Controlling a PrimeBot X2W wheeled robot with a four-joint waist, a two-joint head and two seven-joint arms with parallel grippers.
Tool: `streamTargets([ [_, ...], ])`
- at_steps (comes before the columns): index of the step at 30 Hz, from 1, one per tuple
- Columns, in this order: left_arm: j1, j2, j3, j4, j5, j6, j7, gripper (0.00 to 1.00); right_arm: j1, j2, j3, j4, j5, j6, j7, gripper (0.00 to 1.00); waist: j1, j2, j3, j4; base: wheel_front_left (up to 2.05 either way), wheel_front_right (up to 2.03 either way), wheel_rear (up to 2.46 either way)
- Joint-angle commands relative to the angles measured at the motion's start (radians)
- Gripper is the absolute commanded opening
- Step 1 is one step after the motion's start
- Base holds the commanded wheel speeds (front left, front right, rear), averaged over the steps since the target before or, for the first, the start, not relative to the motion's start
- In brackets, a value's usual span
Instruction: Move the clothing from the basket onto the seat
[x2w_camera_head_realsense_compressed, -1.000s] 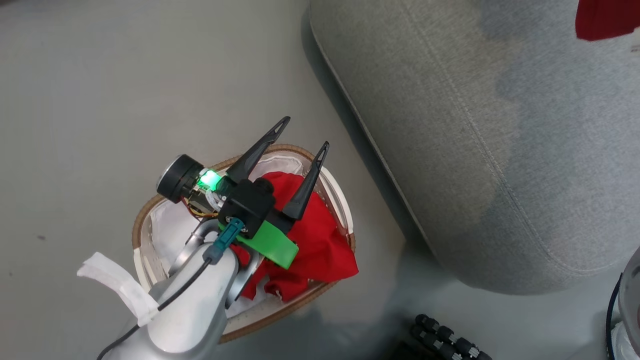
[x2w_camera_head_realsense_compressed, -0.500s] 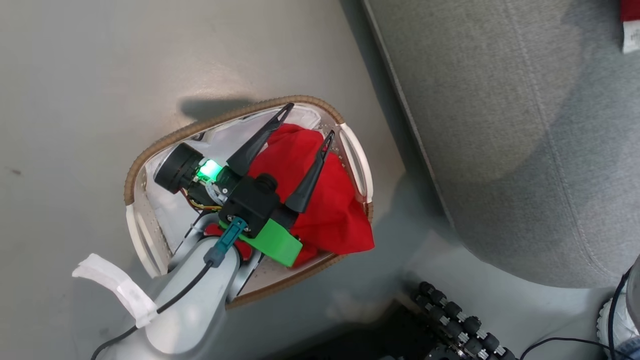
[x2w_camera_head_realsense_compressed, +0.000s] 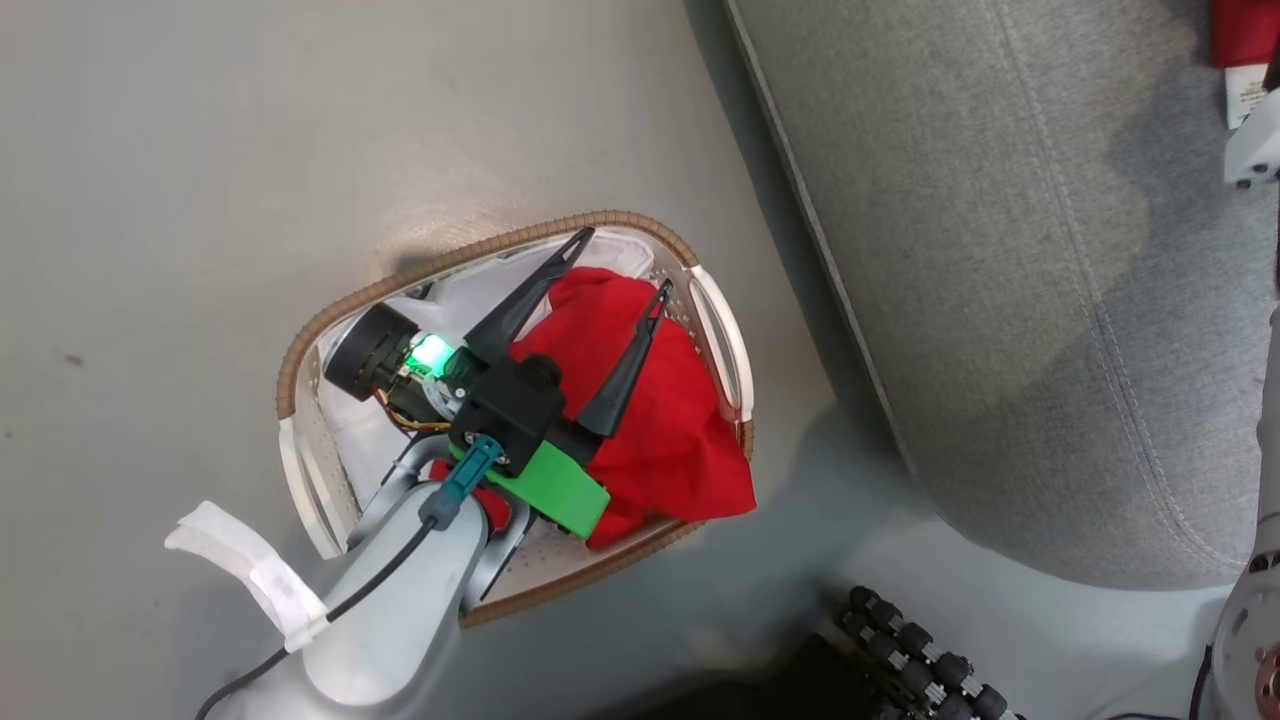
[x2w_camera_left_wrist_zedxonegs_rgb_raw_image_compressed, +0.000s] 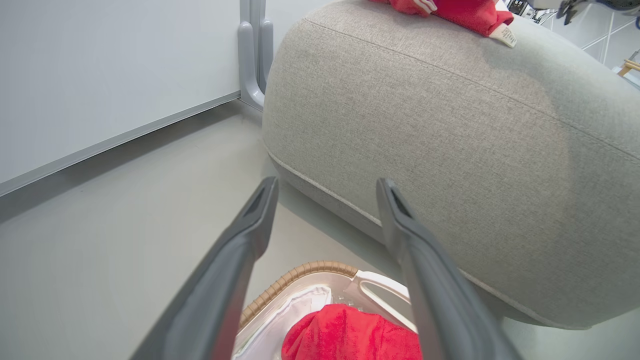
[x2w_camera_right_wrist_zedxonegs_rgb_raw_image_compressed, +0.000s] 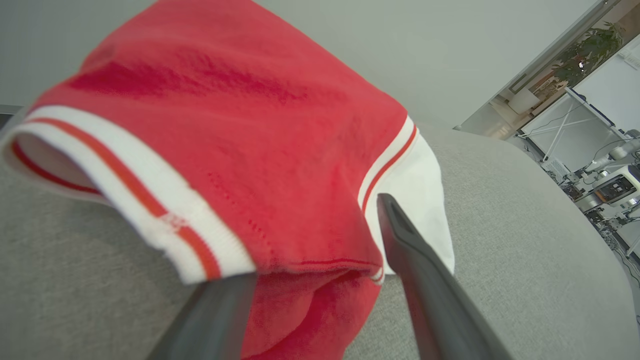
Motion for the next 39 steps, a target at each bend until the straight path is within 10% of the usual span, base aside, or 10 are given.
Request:
streamTargets([
  [1, 0.004, -0.001, 0.006, 0.008, -0.012, 0.006, -0.006, 1.00, 0.027, 0.000, 0.001, -0.006, -0.003, -0.001, -0.005, 1.00, -0.0001, -0.0001, -0.034, 0.002, 0.00, 0.00, 0.00],
  [25, 0.176, -0.094, 0.222, 0.039, -0.090, 0.021, -0.008, 1.00, 0.309, -0.017, 0.076, -0.103, 0.044, -0.001, -0.005, 1.00, -0.0001, -0.0001, -0.461, 0.158, 0.00, 0.00, 0.00],
  [39, 0.346, -0.114, 0.456, 0.015, -0.092, 0.034, -0.008, 1.00, 0.396, 0.109, 0.205, -0.195, 0.145, -0.001, -0.005, 1.00, -0.0001, -0.0001, -0.578, 0.241, 0.00, 0.00, 0.00],
])
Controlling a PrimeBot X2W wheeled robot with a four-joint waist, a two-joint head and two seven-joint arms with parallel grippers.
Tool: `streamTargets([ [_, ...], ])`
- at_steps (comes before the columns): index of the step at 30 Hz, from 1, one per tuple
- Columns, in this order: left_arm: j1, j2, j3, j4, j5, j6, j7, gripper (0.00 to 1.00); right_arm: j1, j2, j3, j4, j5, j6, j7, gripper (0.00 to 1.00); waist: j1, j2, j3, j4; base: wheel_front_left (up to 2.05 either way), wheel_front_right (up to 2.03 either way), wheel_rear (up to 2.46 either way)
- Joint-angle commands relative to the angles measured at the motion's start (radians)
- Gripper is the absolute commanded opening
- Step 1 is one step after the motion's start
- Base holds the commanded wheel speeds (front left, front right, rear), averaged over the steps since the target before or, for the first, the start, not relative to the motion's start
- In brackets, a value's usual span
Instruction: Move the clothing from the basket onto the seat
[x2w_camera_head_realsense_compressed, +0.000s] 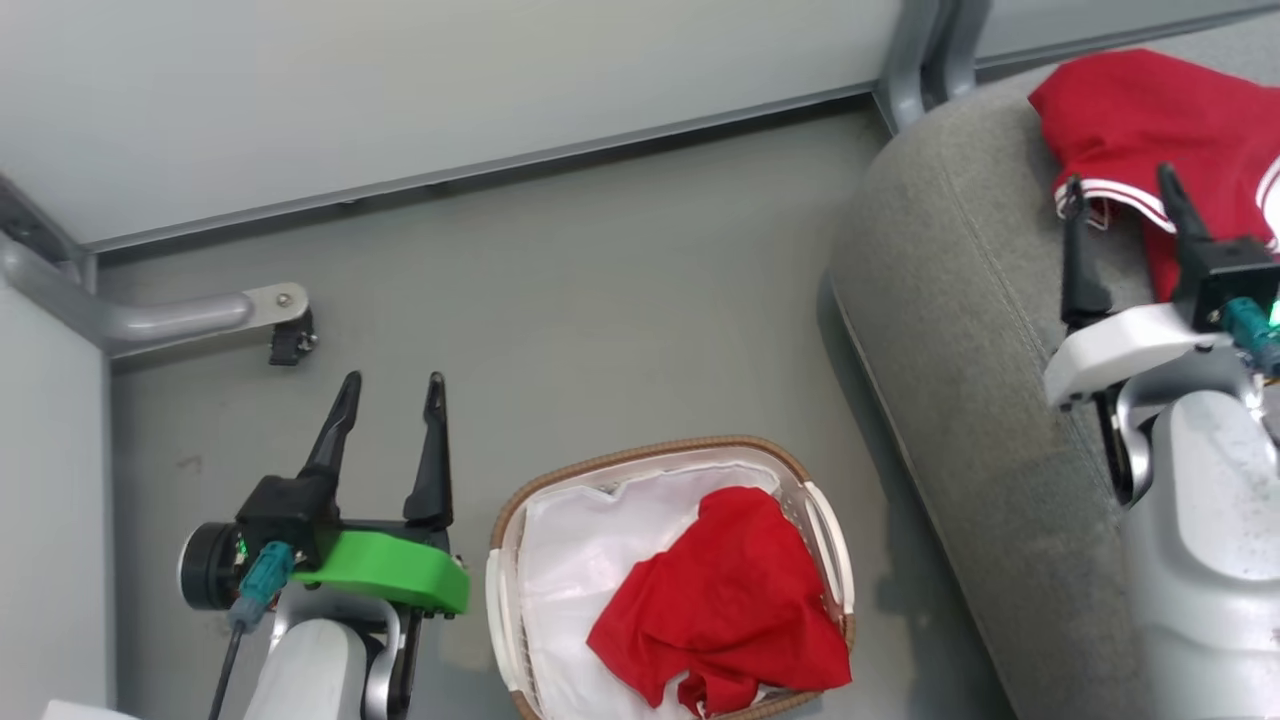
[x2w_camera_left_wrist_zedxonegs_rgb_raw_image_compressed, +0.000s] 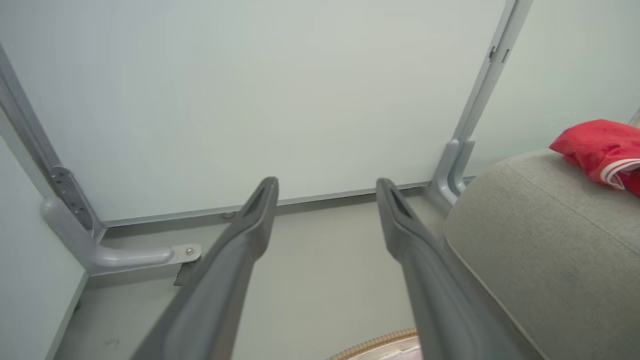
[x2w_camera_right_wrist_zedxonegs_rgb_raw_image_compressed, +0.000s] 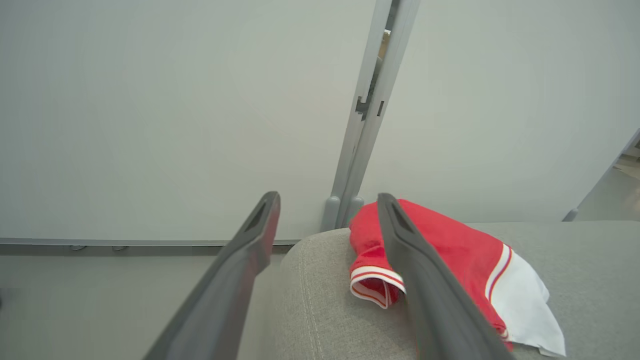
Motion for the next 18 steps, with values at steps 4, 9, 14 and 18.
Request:
streamTargets([
  [4, 0.046, -0.003, 0.050, 0.003, -0.001, 0.005, 0.000, 1.00, 0.073, 0.015, 0.050, -0.019, 0.057, -0.001, -0.005, 1.00, 0.0001, 0.0000, -0.048, 0.056, 0.00, 0.00, 0.00],
  [9, 0.083, -0.005, 0.087, 0.008, -0.012, -0.002, 0.000, 1.00, 0.151, 0.018, 0.128, -0.031, 0.151, -0.001, -0.005, 1.00, 0.0001, 0.0000, -0.070, 0.074, 0.00, 0.00, 0.00],
  [14, 0.122, -0.006, 0.084, 0.018, -0.055, -0.004, 0.000, 1.00, 0.243, 0.018, 0.181, -0.049, 0.215, -0.001, -0.005, 1.00, 0.0001, 0.0000, -0.105, 0.088, 0.00, 0.00, 0.00],
  [18, 0.151, -0.005, 0.071, 0.030, -0.074, 0.003, 0.000, 1.00, 0.314, 0.018, 0.196, -0.066, 0.246, -0.001, -0.005, 1.00, 0.0001, 0.0000, -0.135, 0.098, 0.00, 0.00, 0.00],
])
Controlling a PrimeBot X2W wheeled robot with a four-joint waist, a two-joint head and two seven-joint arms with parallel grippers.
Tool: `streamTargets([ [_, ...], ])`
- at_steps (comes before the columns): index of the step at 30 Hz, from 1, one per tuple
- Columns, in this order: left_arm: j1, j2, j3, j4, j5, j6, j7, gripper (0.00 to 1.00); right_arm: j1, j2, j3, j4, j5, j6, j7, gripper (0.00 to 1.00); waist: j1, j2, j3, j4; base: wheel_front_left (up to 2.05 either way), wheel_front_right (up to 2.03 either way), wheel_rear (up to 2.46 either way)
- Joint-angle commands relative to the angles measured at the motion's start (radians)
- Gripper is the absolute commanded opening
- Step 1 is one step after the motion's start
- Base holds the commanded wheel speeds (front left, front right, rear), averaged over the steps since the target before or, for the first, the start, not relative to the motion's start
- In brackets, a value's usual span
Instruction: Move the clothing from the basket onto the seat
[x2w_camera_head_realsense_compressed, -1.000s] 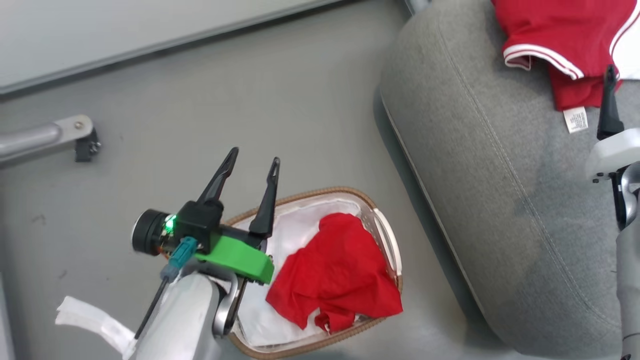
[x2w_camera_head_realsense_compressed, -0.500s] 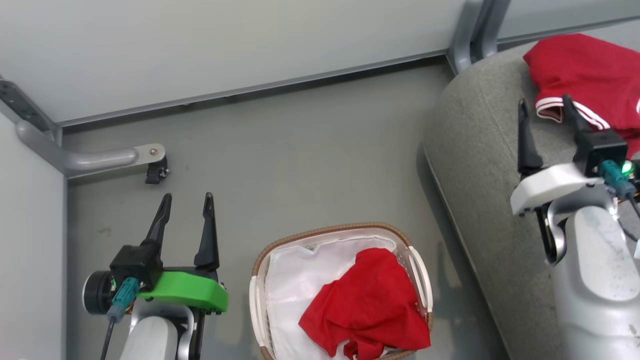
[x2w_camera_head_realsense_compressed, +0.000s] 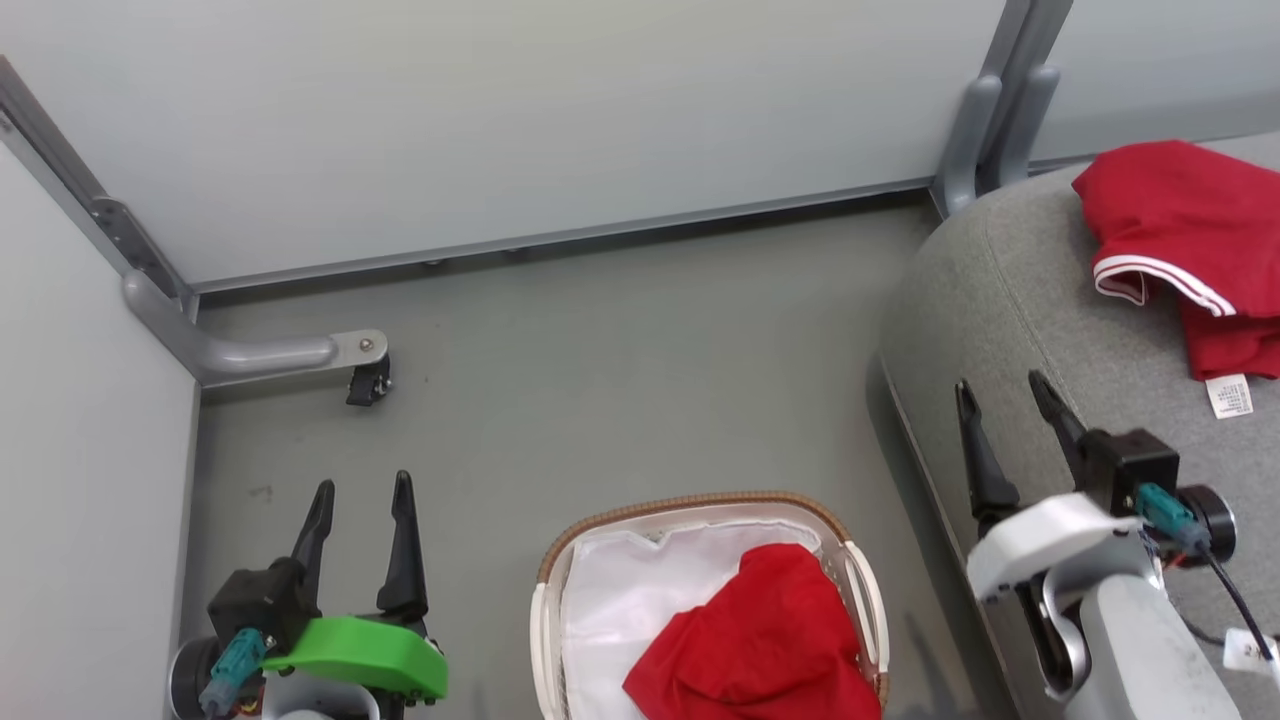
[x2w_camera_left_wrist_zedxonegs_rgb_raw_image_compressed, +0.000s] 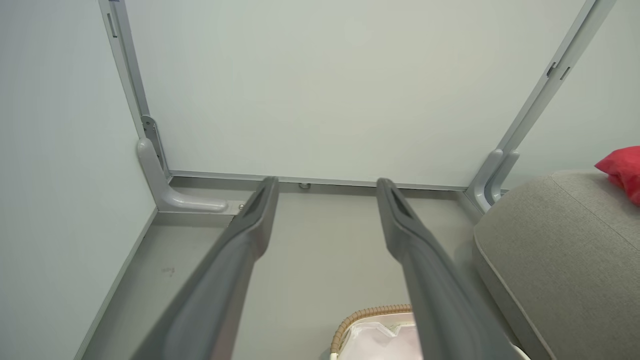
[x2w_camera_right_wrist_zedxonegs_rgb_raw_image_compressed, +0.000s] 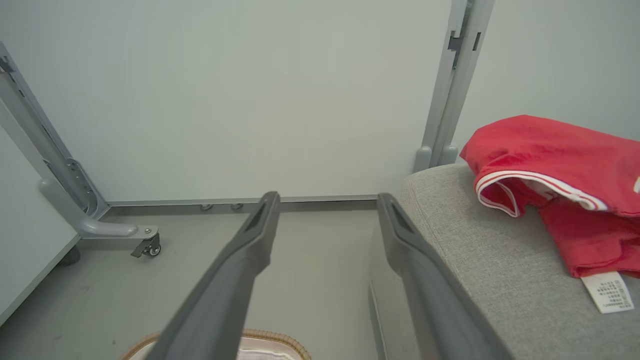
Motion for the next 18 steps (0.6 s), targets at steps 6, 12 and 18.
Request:
streamTargets([
  [6, 0.043, 0.001, -0.013, 0.012, -0.032, 0.012, 0.000, 1.00, 0.090, -0.004, 0.003, -0.022, 0.032, -0.001, -0.005, 1.00, 0.0001, 0.0000, -0.050, 0.019, 0.00, 0.00, 0.00],
  [12, 0.055, 0.001, -0.024, 0.028, -0.045, 0.014, 0.000, 1.00, 0.121, -0.004, 0.007, -0.029, 0.031, -0.001, -0.005, 1.00, 0.0001, 0.0000, -0.068, 0.018, 0.00, 0.00, 0.00],
  [18, 0.055, 0.001, -0.035, 0.044, -0.049, 0.011, 0.000, 1.00, 0.125, -0.004, 0.006, -0.023, 0.024, -0.001, -0.005, 1.00, 0.0001, 0.0000, -0.072, 0.017, 0.00, 0.00, 0.00],
])
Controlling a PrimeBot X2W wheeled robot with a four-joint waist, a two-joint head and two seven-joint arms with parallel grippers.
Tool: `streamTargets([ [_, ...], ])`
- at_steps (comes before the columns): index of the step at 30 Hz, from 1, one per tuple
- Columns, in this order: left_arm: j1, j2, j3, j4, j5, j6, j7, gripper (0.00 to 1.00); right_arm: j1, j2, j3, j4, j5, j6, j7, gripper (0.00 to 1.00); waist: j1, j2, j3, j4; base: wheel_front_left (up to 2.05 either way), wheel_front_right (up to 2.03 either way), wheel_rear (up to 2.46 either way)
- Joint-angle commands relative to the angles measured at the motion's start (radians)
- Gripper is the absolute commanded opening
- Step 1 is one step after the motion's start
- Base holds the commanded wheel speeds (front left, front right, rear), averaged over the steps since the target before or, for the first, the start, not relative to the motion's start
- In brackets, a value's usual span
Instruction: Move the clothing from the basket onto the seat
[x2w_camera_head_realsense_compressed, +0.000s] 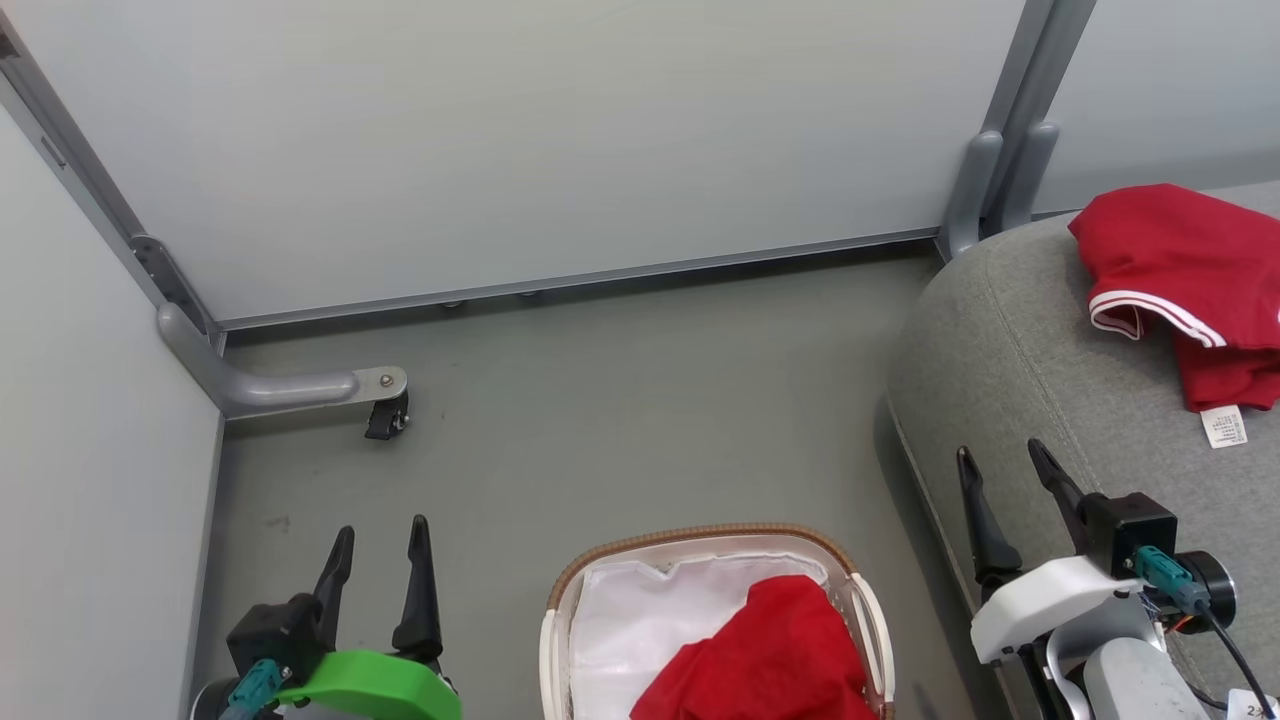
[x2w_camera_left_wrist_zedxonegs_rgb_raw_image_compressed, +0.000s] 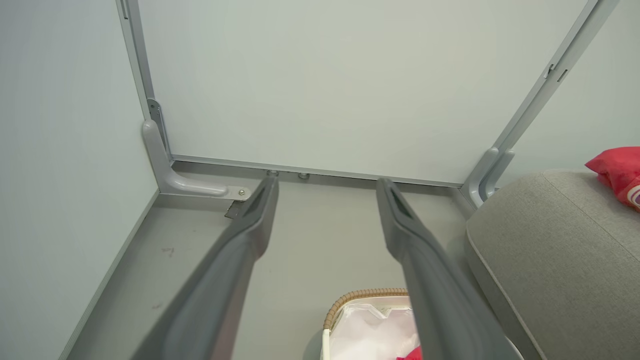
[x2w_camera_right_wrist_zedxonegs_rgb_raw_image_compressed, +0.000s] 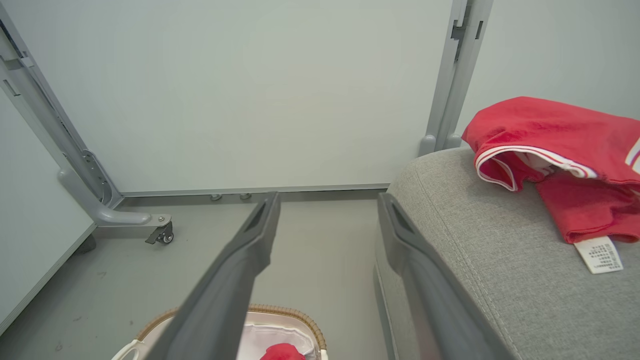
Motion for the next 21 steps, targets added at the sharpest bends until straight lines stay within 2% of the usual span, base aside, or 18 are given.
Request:
streamTargets([
  [1, 0.008, 0.001, -0.003, 0.005, 0.001, 0.002, 0.000, 1.00, 0.007, -0.004, -0.001, 0.002, 0.000, -0.001, -0.005, 1.00, 0.0001, 0.0000, 0.000, 0.000, 0.00, 0.00, 0.00],
  [21, 0.002, 0.001, -0.011, 0.007, 0.011, -0.005, 0.000, 1.00, 0.005, -0.004, -0.005, 0.005, 0.005, -0.001, -0.005, 1.00, 0.0001, 0.0000, 0.001, -0.004, 0.00, 0.00, 0.00],
])
